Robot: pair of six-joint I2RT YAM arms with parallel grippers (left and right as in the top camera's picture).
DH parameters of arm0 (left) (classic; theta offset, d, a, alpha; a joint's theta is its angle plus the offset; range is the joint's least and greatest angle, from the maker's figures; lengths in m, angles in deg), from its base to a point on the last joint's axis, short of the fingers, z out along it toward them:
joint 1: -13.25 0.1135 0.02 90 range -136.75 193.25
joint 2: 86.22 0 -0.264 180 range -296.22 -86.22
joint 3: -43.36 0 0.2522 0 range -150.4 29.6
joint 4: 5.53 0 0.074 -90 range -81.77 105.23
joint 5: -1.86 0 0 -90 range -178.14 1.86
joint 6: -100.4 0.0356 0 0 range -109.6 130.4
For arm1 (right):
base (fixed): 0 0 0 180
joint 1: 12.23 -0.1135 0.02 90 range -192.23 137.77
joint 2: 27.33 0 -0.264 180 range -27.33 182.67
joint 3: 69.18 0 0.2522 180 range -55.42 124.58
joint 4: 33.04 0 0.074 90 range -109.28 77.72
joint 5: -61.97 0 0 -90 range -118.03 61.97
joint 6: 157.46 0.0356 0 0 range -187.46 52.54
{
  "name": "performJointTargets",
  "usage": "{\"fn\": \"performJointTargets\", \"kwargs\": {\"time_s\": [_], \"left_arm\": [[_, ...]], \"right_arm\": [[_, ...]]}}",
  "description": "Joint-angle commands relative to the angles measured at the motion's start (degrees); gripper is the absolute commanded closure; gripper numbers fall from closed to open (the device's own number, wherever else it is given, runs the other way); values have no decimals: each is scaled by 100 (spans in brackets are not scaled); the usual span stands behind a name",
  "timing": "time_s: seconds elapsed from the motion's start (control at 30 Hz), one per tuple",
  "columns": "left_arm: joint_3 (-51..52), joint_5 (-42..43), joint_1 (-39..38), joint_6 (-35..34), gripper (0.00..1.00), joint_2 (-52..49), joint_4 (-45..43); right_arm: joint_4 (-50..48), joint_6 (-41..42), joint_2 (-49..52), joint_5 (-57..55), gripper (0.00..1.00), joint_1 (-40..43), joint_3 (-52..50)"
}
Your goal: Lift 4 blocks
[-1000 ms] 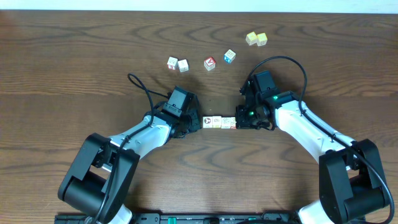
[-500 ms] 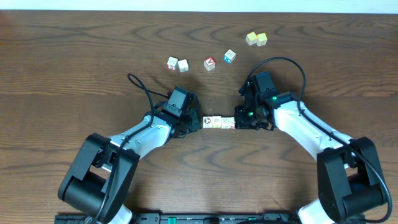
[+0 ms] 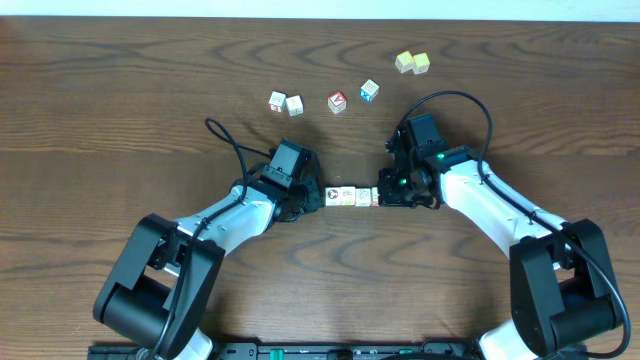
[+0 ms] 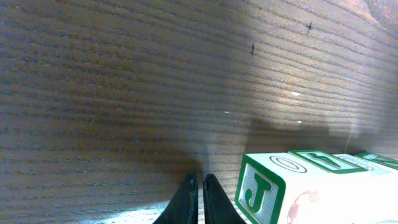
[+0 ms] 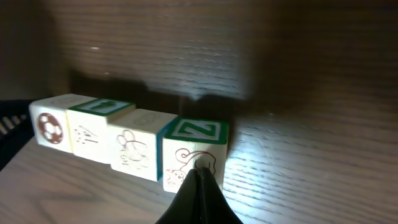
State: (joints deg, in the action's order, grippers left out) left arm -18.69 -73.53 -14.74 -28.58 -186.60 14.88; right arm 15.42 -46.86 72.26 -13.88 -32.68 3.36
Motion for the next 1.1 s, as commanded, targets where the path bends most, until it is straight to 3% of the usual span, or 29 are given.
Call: {"fn": "performJointTargets", "kwargs": {"time_s": [0.0, 0.3, 0.6, 0.97, 1.03, 1.07], "left_arm": [[-35, -225, -7, 9, 93, 4, 105], [-35, -225, -7, 9, 93, 4, 136], [-35, -227, -7, 9, 93, 4, 144], [-35, -227, -7, 9, 93, 4, 144], [-35, -227, -7, 9, 93, 4, 144], [-35, -227, -7, 9, 93, 4, 144]], "right_arm": [[234, 83, 179, -804, 99, 76, -79], [629, 136, 177, -1071, 99, 249, 74], [769, -614, 129, 743, 99, 223, 439], [647, -584, 131, 664, 99, -76, 437], [627, -586, 131, 610, 95, -76, 437], [627, -590, 131, 516, 85, -87, 437]]}}
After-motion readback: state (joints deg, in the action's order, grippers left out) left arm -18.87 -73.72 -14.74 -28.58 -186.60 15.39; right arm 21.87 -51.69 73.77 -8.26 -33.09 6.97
